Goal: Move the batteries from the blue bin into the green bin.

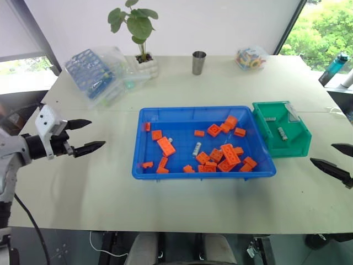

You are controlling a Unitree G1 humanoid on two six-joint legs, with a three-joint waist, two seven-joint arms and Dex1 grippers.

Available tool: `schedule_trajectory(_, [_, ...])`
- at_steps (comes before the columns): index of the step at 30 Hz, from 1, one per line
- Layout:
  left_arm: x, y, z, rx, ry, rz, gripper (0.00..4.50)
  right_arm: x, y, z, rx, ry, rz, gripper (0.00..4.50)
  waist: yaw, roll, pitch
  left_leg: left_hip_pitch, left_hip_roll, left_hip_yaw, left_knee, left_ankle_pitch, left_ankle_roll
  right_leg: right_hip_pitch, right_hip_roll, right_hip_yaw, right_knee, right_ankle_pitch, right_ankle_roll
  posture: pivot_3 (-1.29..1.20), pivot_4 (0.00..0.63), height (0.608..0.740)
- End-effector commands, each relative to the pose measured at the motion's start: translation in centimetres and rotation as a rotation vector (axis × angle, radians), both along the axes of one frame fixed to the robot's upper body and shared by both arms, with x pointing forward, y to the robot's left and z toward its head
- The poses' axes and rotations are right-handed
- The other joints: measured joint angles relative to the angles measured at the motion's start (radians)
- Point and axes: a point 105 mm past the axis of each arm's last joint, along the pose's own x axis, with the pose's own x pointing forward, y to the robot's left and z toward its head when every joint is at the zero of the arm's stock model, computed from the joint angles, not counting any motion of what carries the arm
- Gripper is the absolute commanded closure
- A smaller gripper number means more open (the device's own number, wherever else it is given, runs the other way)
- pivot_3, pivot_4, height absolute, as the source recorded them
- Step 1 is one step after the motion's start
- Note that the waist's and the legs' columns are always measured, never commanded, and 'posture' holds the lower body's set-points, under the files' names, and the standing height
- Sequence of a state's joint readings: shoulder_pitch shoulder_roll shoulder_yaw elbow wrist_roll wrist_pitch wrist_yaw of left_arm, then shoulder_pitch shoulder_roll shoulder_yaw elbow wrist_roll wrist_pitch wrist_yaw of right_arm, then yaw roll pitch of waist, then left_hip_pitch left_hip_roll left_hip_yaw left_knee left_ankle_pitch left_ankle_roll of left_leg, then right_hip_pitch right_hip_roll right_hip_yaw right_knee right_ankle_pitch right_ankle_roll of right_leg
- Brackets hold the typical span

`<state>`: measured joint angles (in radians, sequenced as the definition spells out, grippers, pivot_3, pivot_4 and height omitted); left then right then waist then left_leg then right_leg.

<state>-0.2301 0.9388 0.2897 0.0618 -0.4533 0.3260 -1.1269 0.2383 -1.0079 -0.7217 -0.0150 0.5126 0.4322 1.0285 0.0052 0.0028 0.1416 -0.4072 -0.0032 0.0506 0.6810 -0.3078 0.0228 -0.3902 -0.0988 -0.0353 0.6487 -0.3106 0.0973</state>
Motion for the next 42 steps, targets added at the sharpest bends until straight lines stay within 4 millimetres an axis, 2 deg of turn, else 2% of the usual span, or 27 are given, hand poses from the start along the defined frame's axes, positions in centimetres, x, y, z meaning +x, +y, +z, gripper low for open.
schedule_trajectory(1, [-0.3,-0.2,1.4,0.019,-0.048,-0.018,0.00,-0.1,0.1,0.8,-0.023,-0.024,0.005,0.09,0.000,0.000,0.000,0.000,0.000,0.000,0.000,0.000,0.000,0.000,0.000,0.000,0.000,0.000,0.000,0.00,0.150,0.716])
schedule_trajectory(12, [-0.1,-0.4,1.6,-0.008,-0.042,-0.004,0.00,-0.2,0.3,0.5,-0.001,-0.002,0.009,0.09,-0.001,0.000,0.000,0.000,0.000,0.000,0.000,0.000,0.000,0.000,0.000,0.000,0.000,0.000,0.000,0.00,0.150,0.716])
schedule_trajectory(20, [-0.4,-1.0,1.9,-0.052,-0.042,-0.012,0.00,0.4,0.8,1.8,-0.024,-0.019,0.022,0.09,-0.001,0.000,0.000,0.000,0.000,0.000,0.001,0.000,-0.001,0.000,0.000,0.000,0.001,0.000,0.000,0.00,0.150,0.716])
schedule_trajectory(25, [-0.5,-1.7,3.1,-0.127,-0.051,-0.015,0.00,1.2,3.0,3.5,-0.023,-0.053,0.104,0.09,-0.001,0.000,0.000,0.000,0.000,0.000,0.001,0.001,-0.001,0.000,0.001,0.000,0.001,0.000,0.000,0.00,0.150,0.716])
schedule_trajectory(26, [-0.9,-2.1,3.2,-0.126,-0.045,-0.039,0.00,1.6,4.4,4.1,-0.037,-0.056,0.155,0.09,-0.002,0.000,0.000,0.000,0.000,0.000,0.001,0.001,-0.001,0.000,0.001,0.000,0.001,0.000,0.000,0.00,0.150,0.716])
schedule_trajectory(30, [-1.8,-2.9,3.5,-0.107,-0.030,-0.089,0.00,2.6,8.0,5.3,-0.072,-0.056,0.260,0.09,-0.015,0.000,0.000,0.000,0.000,0.000,0.001,0.002,-0.004,0.000,0.001,0.000,0.002,0.000,0.000,0.00,0.150,0.716])
schedule_trajectory(32, [-2.2,-3.5,3.8,-0.103,-0.017,-0.130,0.00,4.3,11.3,6.0,-0.053,-0.070,0.306,0.09,-0.023,0.000,0.000,0.000,0.000,0.000,0.001,0.003,-0.004,0.000,0.001,0.000,0.002,0.000,0.000,0.00,0.150,0.716])
schedule_trajectory(33, [-2.4,-3.7,3.8,-0.102,-0.011,-0.143,0.00,4.8,12.3,6.2,-0.046,-0.071,0.314,0.09,-0.025,0.000,0.001,0.000,0.000,0.000,0.002,0.003,-0.005,0.000,0.001,0.000,0.002,0.000,0.000,0.00,0.150,0.716])
schedule_trajectory(35, [-2.8,-4.2,3.7,-0.074,0.004,-0.185,0.00,6.0,15.3,6.0,-0.031,-0.055,0.358,0.09,-0.026,0.000,0.001,0.000,0.000,0.000,0.001,0.003,-0.006,-0.001,0.001,0.000,0.002,0.000,0.000,0.00,0.150,0.716])
schedule_trajectory(36, [-2.9,-4.5,3.5,-0.053,0.013,-0.211,0.00,6.5,17.3,5.5,-0.030,-0.041,0.400,0.09,-0.024,0.000,0.001,0.000,0.001,0.000,0.002,0.004,-0.007,-0.001,0.001,0.000,0.003,0.000,0.000,0.00,0.150,0.716])
schedule_trajectory(38, [-3.1,-4.8,3.4,-0.030,0.025,-0.242,0.00,7.1,19.9,4.7,-0.026,-0.014,0.447,0.09,-0.023,0.000,0.001,-0.001,0.001,0.000,0.001,0.005,-0.008,-0.003,0.001,0.000,0.003,0.000,0.000,0.00,0.150,0.716])
schedule_trajectory(42, [-2.7,-5.4,3.0,-0.003,0.033,-0.292,0.00,9.2,26.8,1.6,-0.012,0.051,0.526,0.09,-0.020,0.000,0.001,-0.003,-0.001,0.000,0.001,0.005,-0.008,-0.005,0.000,0.000,0.004,0.000,0.000,0.00,0.150,0.716])
